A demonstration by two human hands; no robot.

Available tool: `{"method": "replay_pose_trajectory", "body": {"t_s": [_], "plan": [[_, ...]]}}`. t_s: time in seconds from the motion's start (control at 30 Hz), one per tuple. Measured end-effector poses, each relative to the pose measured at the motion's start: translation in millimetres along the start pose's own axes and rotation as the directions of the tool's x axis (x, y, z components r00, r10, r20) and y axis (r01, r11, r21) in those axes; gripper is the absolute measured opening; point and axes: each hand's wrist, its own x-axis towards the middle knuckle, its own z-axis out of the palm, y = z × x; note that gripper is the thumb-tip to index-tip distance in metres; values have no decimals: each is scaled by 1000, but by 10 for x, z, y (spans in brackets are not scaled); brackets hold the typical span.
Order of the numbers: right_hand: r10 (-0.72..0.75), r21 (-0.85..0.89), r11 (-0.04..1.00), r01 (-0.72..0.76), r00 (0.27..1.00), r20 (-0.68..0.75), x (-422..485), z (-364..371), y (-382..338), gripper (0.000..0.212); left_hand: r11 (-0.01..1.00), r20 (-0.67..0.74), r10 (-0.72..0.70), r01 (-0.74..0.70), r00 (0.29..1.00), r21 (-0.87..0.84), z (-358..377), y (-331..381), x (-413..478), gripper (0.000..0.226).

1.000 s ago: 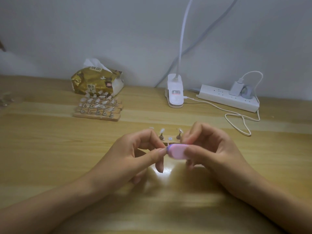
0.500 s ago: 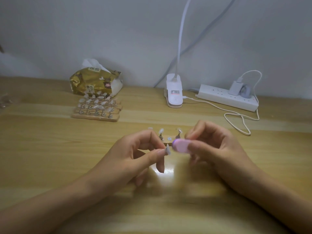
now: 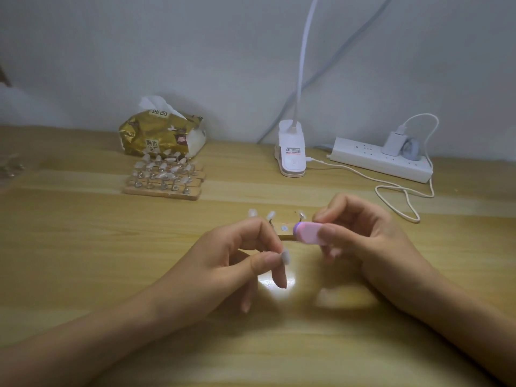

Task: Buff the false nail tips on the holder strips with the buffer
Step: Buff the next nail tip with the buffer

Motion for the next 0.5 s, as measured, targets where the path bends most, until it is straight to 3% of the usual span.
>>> {"method": "replay_pose_trajectory", "body": {"t_s": [0.1,0.13,0.23,0.27,0.4,0.5], "plan": [[-14,23,1000,10,982,188,-44,103,10,21,1000,18,7,-7,1000,14,7,-3,1,19],[-14,-13,1000,16,983,186,-35,102,37,22,1000,14,7,-7,1000,14,6,-5,-3,19],[0,-42,999,-1,1000,-18,15,5,2,23,1000,-13,2,-2,1000,11,1,-4,-7,17],[-12,-20,1000,12,1000,-28,7,-29,6,25,1000,-5,4,-3,1000,20,8,-1,-4,18],[-48,-22,998,54,979,200,-45,77,53,19,999,17,6,-6,1000,41,14,0,4,19],[-40,-78,996,41,999,14,7,-21,41,27,1000,11,-3,2,1000,26,9,4,-6,20]]}}
